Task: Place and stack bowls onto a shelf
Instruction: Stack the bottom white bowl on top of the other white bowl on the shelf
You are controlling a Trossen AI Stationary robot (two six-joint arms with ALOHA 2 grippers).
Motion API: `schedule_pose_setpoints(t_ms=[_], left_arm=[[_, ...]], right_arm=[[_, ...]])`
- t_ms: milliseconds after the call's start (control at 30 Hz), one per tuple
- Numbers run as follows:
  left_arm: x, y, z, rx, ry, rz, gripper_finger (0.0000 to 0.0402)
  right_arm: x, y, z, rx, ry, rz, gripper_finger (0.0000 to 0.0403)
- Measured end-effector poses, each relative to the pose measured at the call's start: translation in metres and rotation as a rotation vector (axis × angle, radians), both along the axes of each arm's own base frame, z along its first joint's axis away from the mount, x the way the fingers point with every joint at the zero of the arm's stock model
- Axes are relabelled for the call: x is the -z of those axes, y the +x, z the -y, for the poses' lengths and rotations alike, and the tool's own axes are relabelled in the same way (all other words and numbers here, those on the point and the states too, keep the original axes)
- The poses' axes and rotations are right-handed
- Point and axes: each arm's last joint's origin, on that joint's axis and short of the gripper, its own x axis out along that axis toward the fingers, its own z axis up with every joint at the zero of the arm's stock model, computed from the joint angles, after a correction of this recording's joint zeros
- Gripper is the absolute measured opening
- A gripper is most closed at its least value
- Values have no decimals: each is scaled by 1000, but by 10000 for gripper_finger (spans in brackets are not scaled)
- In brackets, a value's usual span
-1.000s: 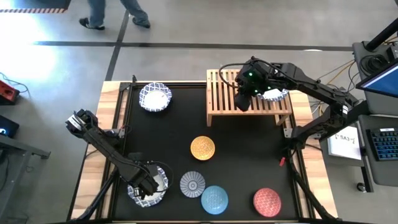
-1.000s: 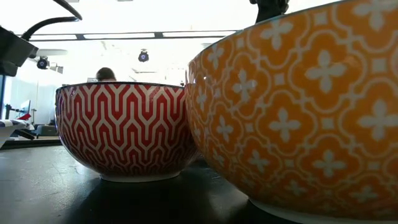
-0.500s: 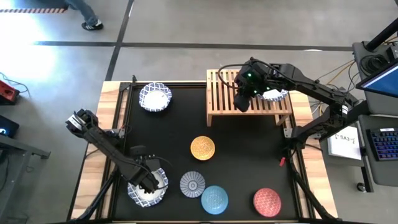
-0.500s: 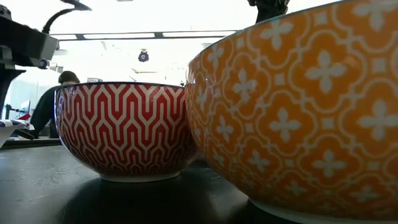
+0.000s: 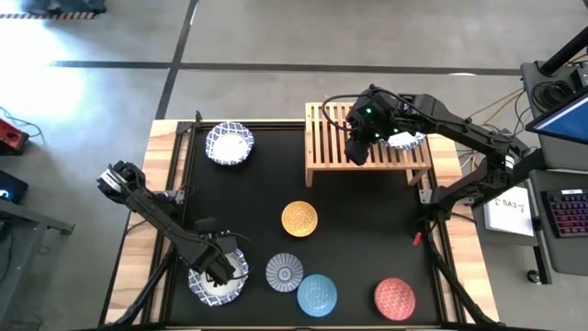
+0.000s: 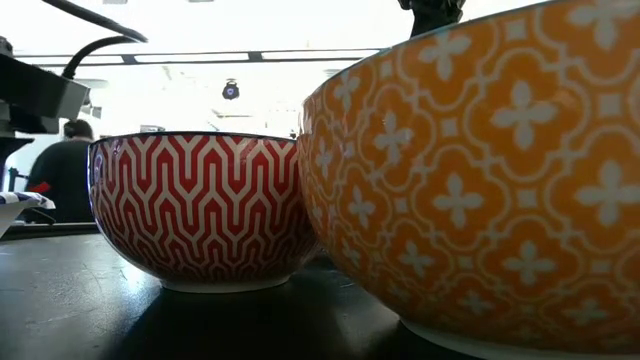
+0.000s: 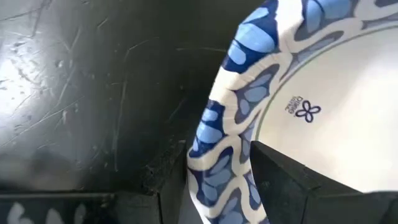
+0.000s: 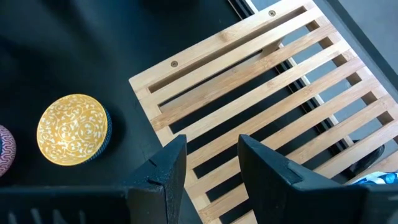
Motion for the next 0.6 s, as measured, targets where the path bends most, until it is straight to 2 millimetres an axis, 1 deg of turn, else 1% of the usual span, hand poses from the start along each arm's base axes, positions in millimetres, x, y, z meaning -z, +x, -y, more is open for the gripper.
schedule_pose_setpoints(t_ms=[100, 200, 267, 367, 433, 467, 600], left_arm=[[0, 1, 1, 0, -10, 11, 155], [0, 1, 1, 0, -13, 13, 137], [0, 1, 1, -3, -23, 10, 113], [0, 3, 0, -25, -36, 9, 61], [0, 6, -4, -50, -37, 6, 22], [0, 8, -7, -66, -36, 6, 12], [-2, 16, -19, -132, -38, 12, 11]], right_arm=[[0, 0, 0, 0, 0, 0, 134], [0, 0, 0, 0, 0, 0, 134], [0, 0, 0, 0, 0, 0, 134], [0, 0, 0, 0, 0, 0, 134], [0, 0, 0, 1, 0, 0, 134], [0, 0, 0, 1, 0, 0, 134], [0, 0, 0, 1, 0, 0, 134]])
